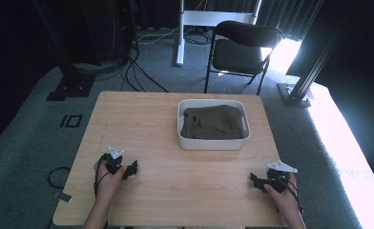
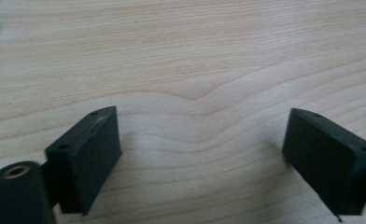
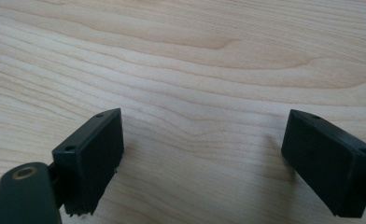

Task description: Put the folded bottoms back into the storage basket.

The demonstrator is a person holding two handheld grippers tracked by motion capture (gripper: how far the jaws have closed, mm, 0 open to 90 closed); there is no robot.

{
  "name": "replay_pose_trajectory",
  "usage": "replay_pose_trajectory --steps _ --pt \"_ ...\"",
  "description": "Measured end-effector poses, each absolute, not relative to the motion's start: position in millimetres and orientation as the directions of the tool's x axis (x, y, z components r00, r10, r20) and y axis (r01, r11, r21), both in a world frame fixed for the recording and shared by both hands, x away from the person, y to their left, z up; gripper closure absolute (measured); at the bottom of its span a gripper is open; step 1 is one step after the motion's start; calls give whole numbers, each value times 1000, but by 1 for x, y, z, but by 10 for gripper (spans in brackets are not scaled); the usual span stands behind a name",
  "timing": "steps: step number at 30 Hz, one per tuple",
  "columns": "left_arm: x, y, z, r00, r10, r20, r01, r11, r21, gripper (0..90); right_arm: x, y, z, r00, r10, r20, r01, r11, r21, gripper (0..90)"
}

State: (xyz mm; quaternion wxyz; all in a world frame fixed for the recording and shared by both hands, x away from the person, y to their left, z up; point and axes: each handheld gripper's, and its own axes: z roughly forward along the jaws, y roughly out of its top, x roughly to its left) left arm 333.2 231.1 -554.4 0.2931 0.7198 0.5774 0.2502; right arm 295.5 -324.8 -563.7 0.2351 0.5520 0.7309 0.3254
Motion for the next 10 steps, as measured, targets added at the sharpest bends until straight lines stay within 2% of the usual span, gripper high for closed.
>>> replay_pose_trajectory --steps 5,10 --pt "334 230 -555 156 987 22 705 -127 698 40 295 -325 -564 -280 960 16 654 179 735 124" --pt "334 229 -555 154 988 21 705 -124 698 33 295 -325 -564 -280 960 16 654 179 735 125"
